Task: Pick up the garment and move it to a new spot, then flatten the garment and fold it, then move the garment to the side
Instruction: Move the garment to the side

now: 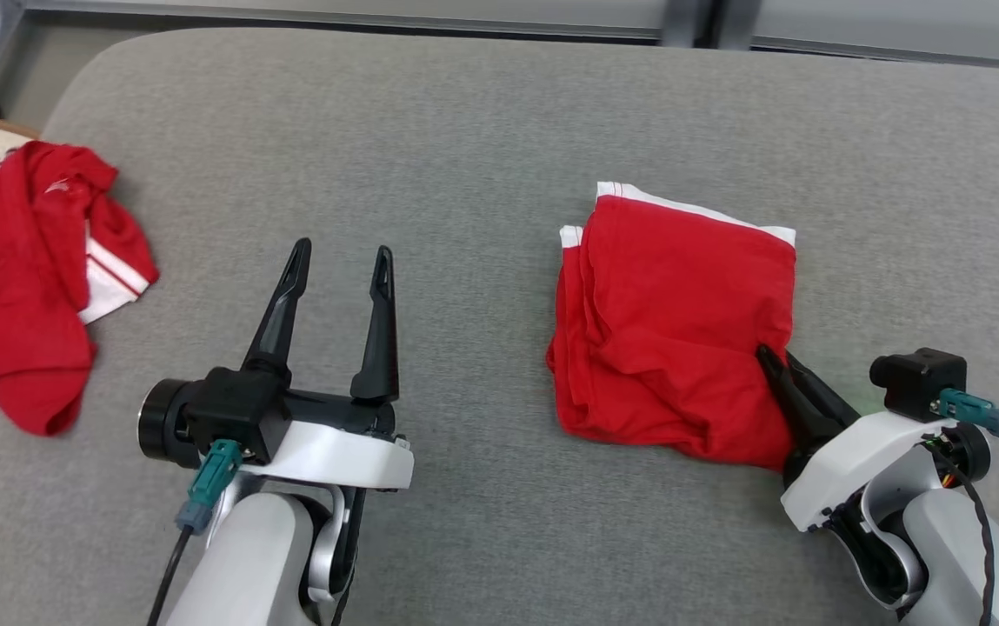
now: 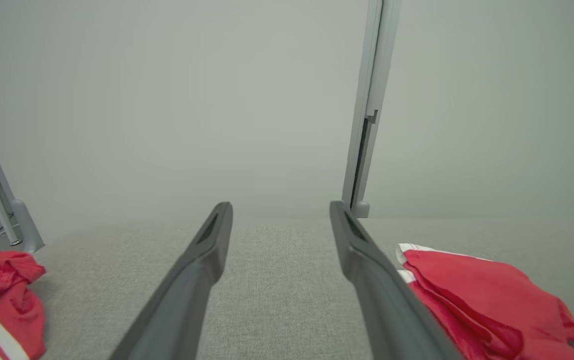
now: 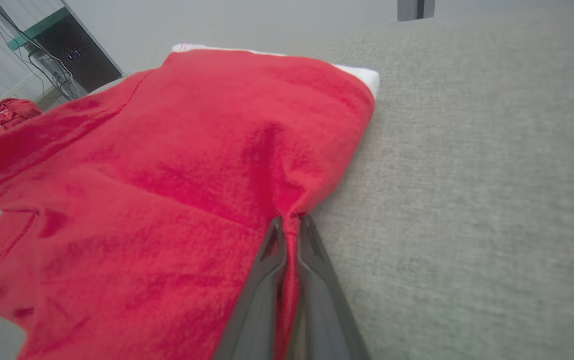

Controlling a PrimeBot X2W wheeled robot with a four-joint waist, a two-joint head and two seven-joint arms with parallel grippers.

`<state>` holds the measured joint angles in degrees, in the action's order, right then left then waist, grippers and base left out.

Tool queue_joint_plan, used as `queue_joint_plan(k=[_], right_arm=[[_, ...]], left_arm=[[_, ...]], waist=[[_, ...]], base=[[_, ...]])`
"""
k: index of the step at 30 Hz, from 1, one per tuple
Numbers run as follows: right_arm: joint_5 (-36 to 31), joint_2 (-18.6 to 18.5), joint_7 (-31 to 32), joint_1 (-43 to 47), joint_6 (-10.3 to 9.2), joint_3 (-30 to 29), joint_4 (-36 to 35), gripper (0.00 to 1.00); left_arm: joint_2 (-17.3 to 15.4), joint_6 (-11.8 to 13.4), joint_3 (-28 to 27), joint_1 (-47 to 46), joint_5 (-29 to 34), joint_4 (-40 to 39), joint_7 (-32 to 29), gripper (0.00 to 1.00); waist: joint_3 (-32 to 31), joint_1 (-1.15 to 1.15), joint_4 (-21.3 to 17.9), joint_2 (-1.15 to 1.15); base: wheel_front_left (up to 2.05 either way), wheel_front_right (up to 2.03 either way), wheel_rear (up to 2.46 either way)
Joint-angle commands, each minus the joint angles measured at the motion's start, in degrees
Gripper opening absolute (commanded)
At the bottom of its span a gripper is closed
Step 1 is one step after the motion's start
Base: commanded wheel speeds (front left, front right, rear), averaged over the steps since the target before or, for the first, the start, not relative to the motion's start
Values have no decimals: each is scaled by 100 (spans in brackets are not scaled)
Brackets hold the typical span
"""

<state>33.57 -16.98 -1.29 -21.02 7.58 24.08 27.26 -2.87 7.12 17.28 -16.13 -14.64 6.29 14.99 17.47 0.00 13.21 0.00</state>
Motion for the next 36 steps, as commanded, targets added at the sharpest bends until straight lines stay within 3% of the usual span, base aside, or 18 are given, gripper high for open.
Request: queue_joint_plan(k=[1, 12, 19, 24, 31, 36], right_arm=[[56, -107, -20, 98, -16, 7, 101, 0], [364, -545, -318, -31, -21, 508, 339, 0], [494, -1033, -505, -675, -14, 883, 536, 0], [548, -1619, -790, -1592, -14, 1244, 880, 0], [752, -2473, -1114, -2473, -14, 1488, 1576, 0], [933, -2958, -1288, -2995, -14, 1352, 2135, 0]], left_arm=[[-25, -21, -22, -116, 57, -40, 26, 100], [-288, -161, 88, -356, 313, -265, -122, 100], [-398, -212, 236, -685, 467, -435, -427, 100], [-479, -311, 449, -1138, 686, -592, -679, 100], [-408, -413, 753, -1680, 930, -840, -879, 100], [-431, -434, 860, -1958, 1070, -992, -986, 100]], waist=[[-10, 0, -362, 0], [69, 0, -2024, 0], [406, 0, -2743, 0], [961, 0, -2913, 0], [1640, 0, -2702, 0], [2009, 0, -2592, 0]], base=[[0, 0, 0], [0, 0, 0], [0, 0, 0], [0, 0, 0], [0, 0, 0], [0, 0, 0]])
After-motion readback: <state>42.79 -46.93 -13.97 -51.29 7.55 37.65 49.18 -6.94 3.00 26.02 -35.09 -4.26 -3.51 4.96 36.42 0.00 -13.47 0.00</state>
